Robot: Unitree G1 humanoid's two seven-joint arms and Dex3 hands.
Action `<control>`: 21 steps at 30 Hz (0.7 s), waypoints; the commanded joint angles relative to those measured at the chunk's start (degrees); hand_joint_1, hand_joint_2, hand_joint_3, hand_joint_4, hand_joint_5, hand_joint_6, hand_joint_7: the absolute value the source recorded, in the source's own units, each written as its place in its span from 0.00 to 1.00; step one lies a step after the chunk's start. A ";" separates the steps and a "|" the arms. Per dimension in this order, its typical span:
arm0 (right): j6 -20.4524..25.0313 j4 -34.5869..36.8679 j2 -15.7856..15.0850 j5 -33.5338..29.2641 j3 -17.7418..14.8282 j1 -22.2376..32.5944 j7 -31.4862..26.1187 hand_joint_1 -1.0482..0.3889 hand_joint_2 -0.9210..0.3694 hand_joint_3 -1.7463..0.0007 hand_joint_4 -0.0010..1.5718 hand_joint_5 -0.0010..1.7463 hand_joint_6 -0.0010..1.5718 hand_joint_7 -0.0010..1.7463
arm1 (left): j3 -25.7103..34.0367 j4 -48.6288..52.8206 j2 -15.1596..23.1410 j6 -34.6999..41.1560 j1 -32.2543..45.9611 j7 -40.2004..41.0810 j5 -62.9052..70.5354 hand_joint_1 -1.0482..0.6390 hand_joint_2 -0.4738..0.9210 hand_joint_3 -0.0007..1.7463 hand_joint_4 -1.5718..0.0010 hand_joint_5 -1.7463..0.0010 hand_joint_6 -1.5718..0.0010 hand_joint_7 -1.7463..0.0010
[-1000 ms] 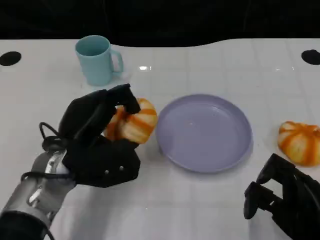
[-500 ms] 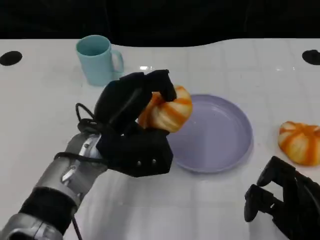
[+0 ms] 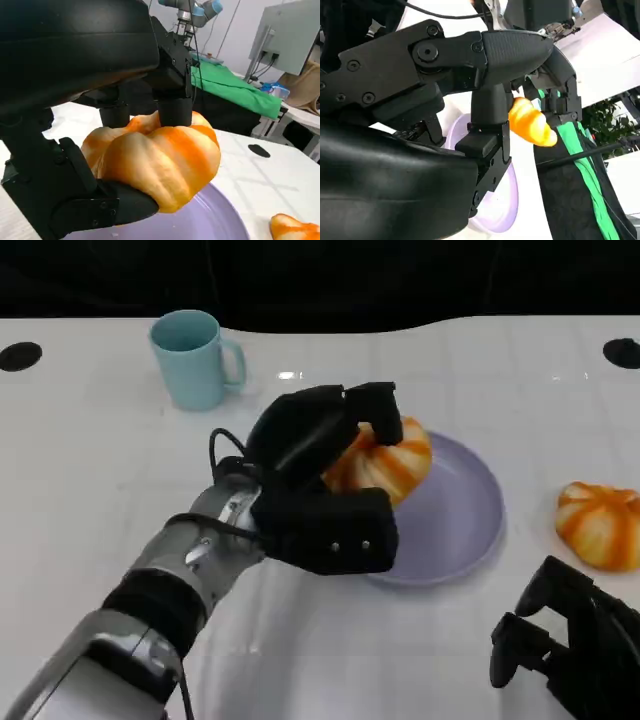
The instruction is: Grasp the bread from the table and place it into the plate.
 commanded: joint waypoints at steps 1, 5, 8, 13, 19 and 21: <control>-0.32 -0.17 -0.63 0.46 -0.85 0.14 0.38 0.32 0.00 0.78 0.47 1.00 0.36 0.93 | -0.94 4.11 -1.56 -0.16 -3.30 -0.17 -0.05 0.50 0.69 0.74 0.41 0.00 0.54 0.00; -0.26 -0.68 -0.44 0.22 -0.78 0.40 -0.13 0.32 0.00 0.78 0.47 1.00 0.36 0.93 | -2.10 7.43 -2.81 0.12 -5.00 0.30 0.50 0.50 0.70 0.71 0.42 0.00 0.54 0.00; -0.12 -0.95 -0.37 0.27 -0.81 0.59 -0.42 0.32 0.00 0.78 0.46 1.00 0.36 0.93 | -2.54 9.19 -3.38 -0.09 -5.84 -0.18 0.40 0.49 0.72 0.69 0.43 0.00 0.55 0.00; -0.12 -0.83 -0.37 0.51 -0.78 0.47 -0.37 0.32 0.00 0.79 0.47 1.00 0.37 0.93 | -2.31 11.38 -4.35 -1.36 -6.76 -1.60 -0.71 0.50 0.75 0.67 0.44 0.00 0.55 0.02; -0.17 -0.86 -0.44 0.42 -0.75 0.43 -0.36 0.32 0.00 0.78 0.47 1.00 0.37 0.93 | -1.73 11.87 -4.56 -0.48 -7.65 -7.38 -2.11 0.47 0.94 0.29 0.62 0.32 0.59 0.74; 0.35 -1.11 -0.43 0.65 -0.79 0.48 -0.64 0.32 0.00 0.78 0.47 1.00 0.37 0.93 | -2.24 11.95 -4.12 -0.74 -7.88 -9.13 -1.58 0.40 0.99 0.18 0.71 0.51 0.67 0.87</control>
